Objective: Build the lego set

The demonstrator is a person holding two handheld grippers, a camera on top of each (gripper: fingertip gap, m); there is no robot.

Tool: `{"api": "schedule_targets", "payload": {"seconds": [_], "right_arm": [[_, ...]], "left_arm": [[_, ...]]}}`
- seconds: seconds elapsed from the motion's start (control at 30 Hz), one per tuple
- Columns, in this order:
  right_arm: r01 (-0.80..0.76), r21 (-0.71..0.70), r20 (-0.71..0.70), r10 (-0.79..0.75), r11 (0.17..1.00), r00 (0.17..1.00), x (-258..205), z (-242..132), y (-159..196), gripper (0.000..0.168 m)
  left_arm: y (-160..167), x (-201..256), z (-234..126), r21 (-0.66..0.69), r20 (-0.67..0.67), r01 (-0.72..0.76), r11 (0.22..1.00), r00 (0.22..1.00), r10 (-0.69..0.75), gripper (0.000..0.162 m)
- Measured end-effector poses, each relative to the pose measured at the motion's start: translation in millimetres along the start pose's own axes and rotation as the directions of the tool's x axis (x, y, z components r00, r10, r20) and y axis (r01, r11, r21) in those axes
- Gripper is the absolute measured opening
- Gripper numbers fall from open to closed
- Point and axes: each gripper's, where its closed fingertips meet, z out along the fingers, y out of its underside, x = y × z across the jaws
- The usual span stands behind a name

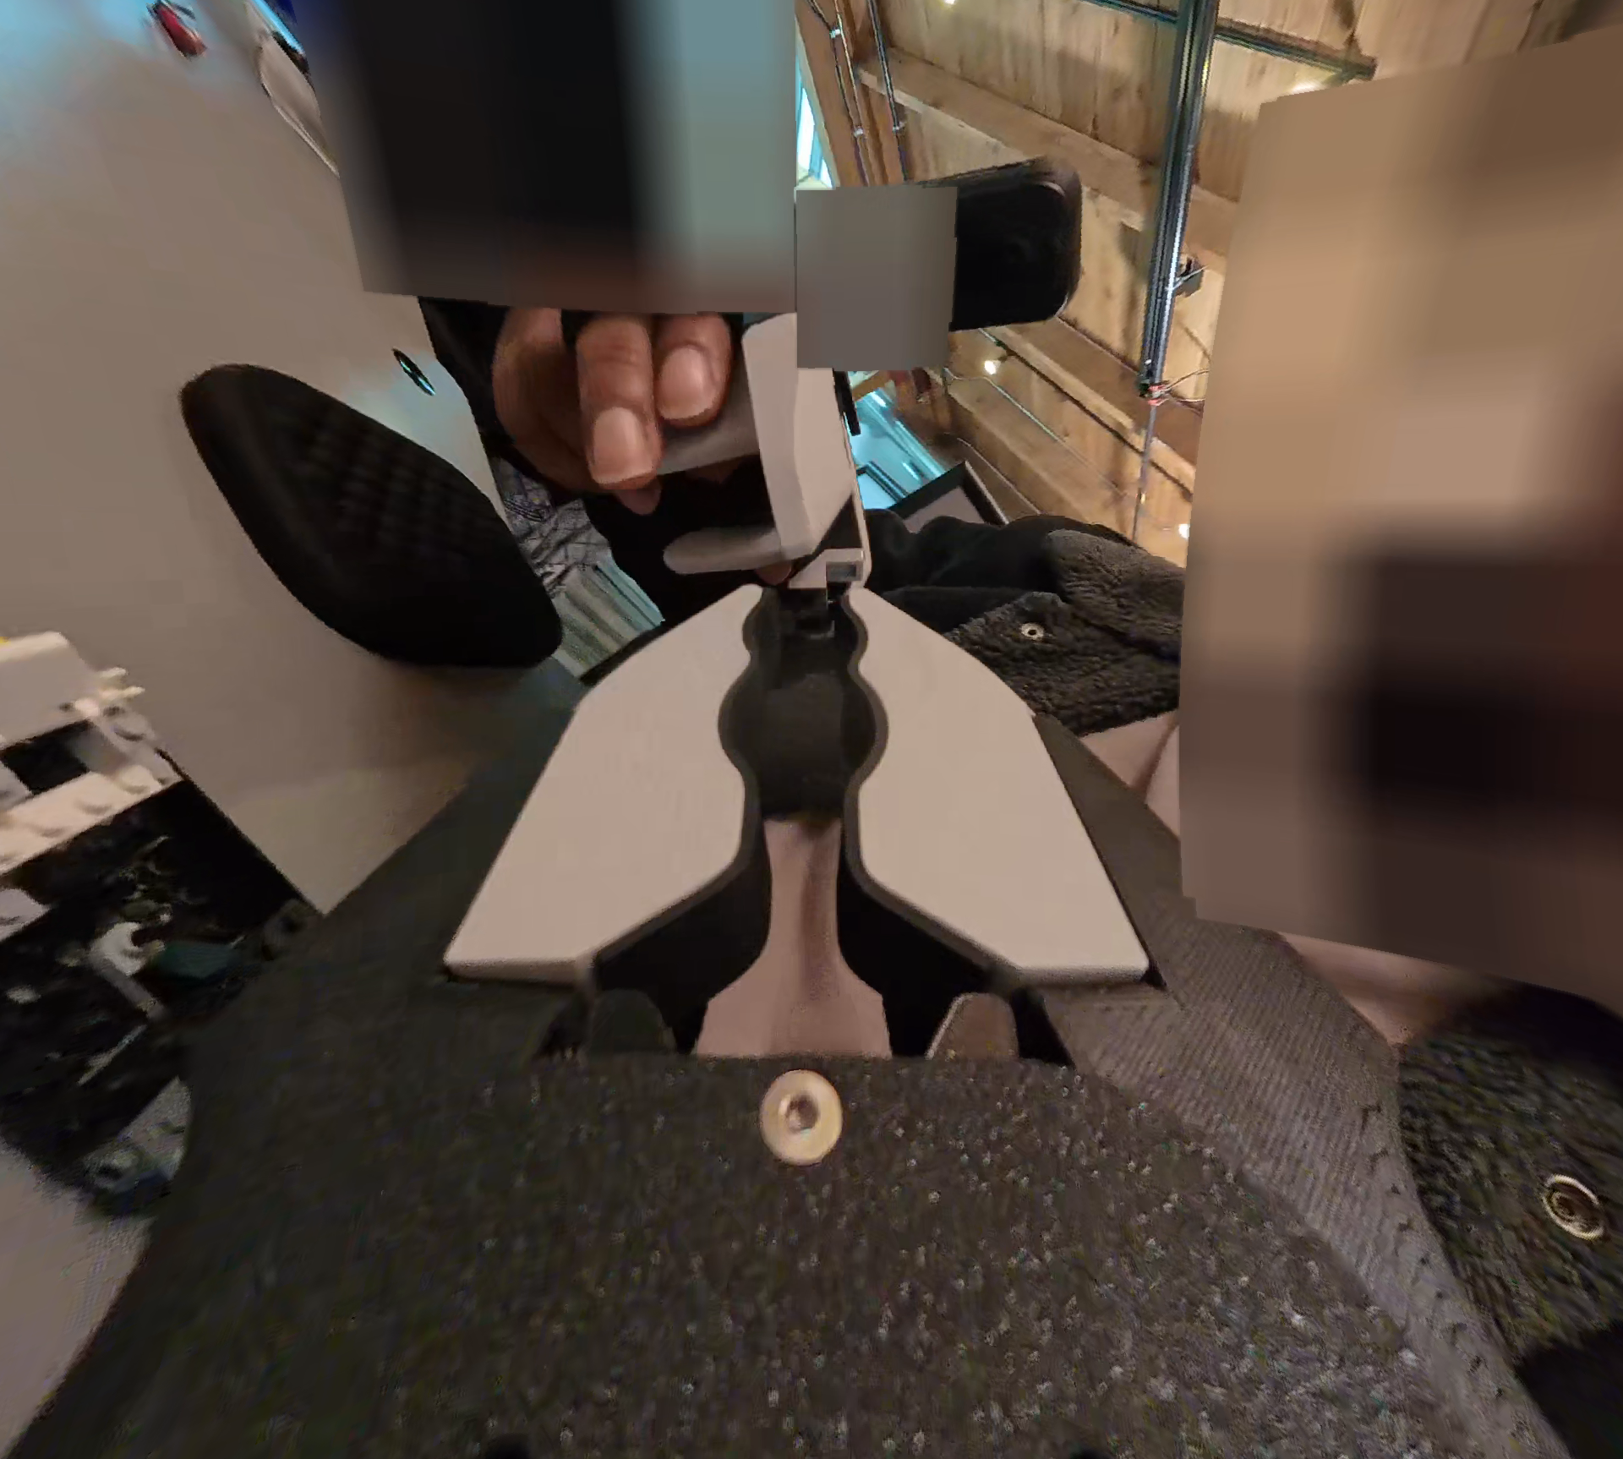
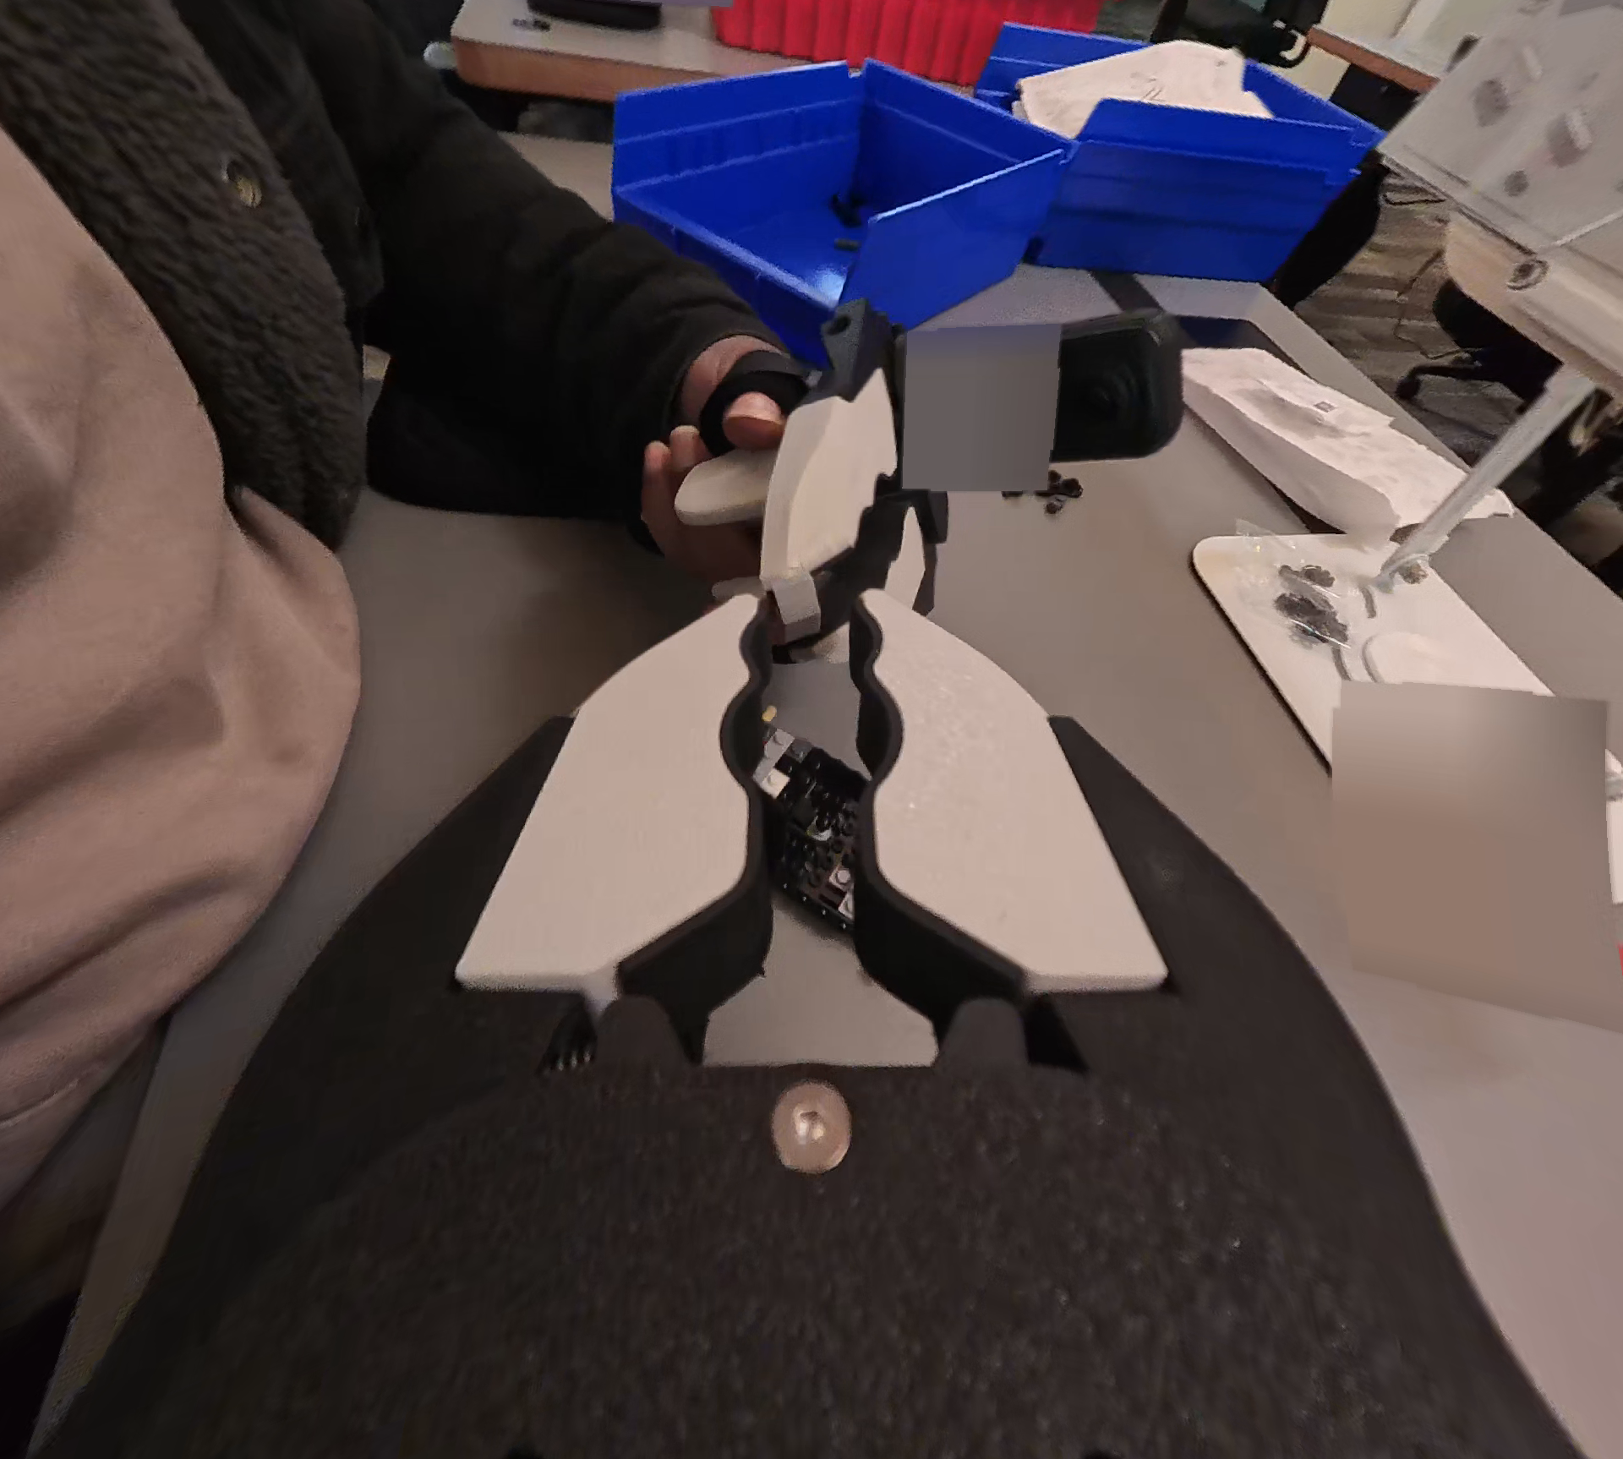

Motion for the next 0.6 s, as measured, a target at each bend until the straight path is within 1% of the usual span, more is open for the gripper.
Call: {"api": "schedule_targets", "payload": {"seconds": [0.07,0.1,0.13,0.17,0.23,0.27,0.37,0.47,0.53,0.57,0.6], "right_arm": [[0.042,-0.024,0.018,-0.042,0.999,0.999,-4,1,2,0.009],[0.051,-0.018,0.008,-0.051,0.999,0.999,-4,2,2,0.008],[0.033,-0.009,-0.003,-0.033,0.999,0.999,-2,2,1,0.008],[-0.009,0.008,-0.009,0.009,1.000,1.000,1,2,1,0.008],[-0.109,0.089,-0.018,0.111,0.990,0.994,8,-2,-4,0.007],[-0.155,0.134,-0.015,0.159,0.979,0.987,11,-6,-7,0.007],[-0.253,0.235,0.021,0.255,0.938,0.967,16,-14,-16,0.007],[-0.315,0.294,0.067,0.309,0.902,0.949,16,-18,-23,0.007],[-0.402,0.349,0.135,0.379,0.846,0.915,17,-23,-30,0.007],[-0.469,0.379,0.186,0.431,0.797,0.883,19,-26,-34,0.007],[-0.548,0.406,0.241,0.493,0.731,0.836,23,-29,-38,0.007]], "left_arm": [[1,0,1,-0.001,-0.005,0.024,1.000,1.000,-0.024,0.011],[0,0,1,0.003,-0.011,0.034,0.999,0.999,-0.034,0.011],[-2,0,0,0.015,-0.010,0.029,0.999,1.000,-0.029,0.011],[-4,0,-2,0.028,-0.004,0.009,1.000,1.000,-0.008,0.012],[-11,5,-6,0.067,-0.016,-0.026,0.997,1.000,0.027,0.020],[-15,6,-9,0.080,-0.014,-0.041,0.996,0.999,0.042,0.021],[-19,8,-14,0.089,0.025,-0.112,0.990,0.994,0.111,0.021],[-19,9,-12,0.083,0.044,-0.146,0.986,0.989,0.143,0.021],[-18,10,-11,0.081,0.048,-0.154,0.985,0.987,0.151,0.020],[-18,10,-10,0.080,0.052,-0.159,0.984,0.986,0.156,0.020],[-18,10,-10,0.078,0.056,-0.164,0.983,0.986,0.160,0.019]]}}
